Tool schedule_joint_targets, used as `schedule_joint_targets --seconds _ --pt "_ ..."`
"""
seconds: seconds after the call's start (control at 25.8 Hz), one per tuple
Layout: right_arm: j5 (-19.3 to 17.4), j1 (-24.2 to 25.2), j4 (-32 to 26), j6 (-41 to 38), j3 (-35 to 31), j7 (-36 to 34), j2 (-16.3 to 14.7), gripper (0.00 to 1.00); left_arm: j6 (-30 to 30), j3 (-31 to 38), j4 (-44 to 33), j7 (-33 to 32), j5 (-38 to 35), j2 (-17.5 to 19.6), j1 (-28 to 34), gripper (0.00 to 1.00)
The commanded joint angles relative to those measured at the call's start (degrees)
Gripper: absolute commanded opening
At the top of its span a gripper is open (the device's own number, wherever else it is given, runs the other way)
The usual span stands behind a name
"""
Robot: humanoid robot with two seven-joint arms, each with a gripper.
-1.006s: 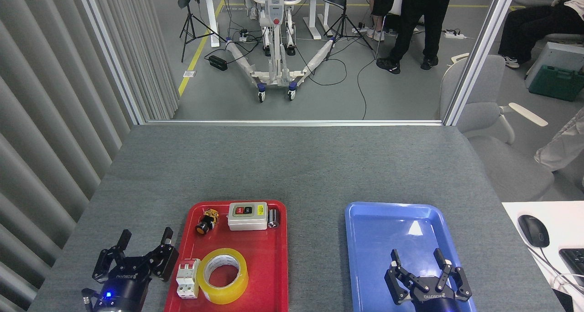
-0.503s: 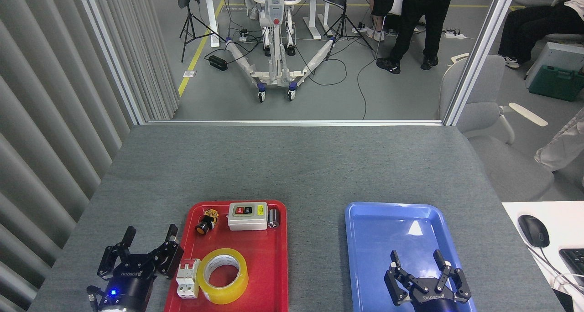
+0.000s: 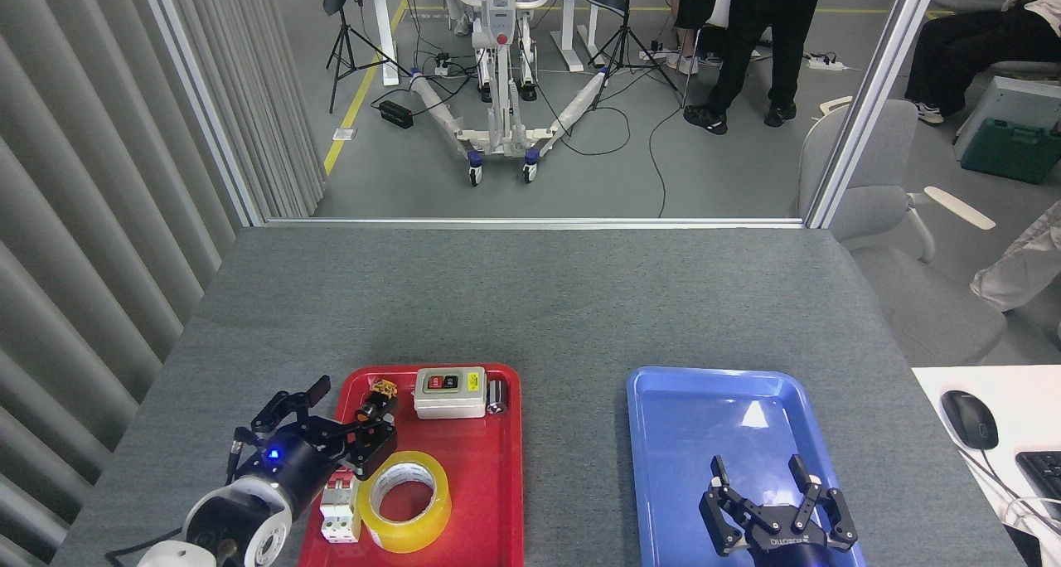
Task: Place and move tape with both arms
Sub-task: 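Reach the left gripper to the yellow tape roll and grasp it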
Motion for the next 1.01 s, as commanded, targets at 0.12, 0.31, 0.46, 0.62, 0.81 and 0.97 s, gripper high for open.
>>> schedule_joint_targets --seconds 0.12,0.31,0.46,0.62,0.81,0.97 --pt "0.0 0.1 0.0 0.0 0.0 -0.1 0.1 1.0 -6.8 -4.4 1.5 -29.2 0.3 0.4 -8.8 1.0" --pt "-0.1 0.1 -0.1 0.0 0.0 -0.1 0.1 1.0 -7.5 -15.1 5.9 -32.9 0.3 0.1 -16.1 1.0" --pt "0.0 0.1 -0.1 0.0 0.0 -0.1 0.1 1.0 -11.2 -17.7 10.7 -35.8 0.3 -1.0 -19.2 0.99" --pt "-0.1 0.2 -0.1 0.0 0.0 -0.1 0.1 1.0 -16.8 -17.7 12.6 -44.4 0.3 -1.0 -22.1 0.99" --pt "0.0 0.4 -0.2 0.0 0.0 -0.2 0.1 1.0 -23.3 -17.7 13.1 -50.0 0.3 -1.0 -23.1 0.97" --pt "0.0 0.4 -0.1 0.1 0.0 -0.2 0.0 1.0 -24.8 -17.8 15.3 -50.3 -0.1 -2.1 -23.1 0.89"
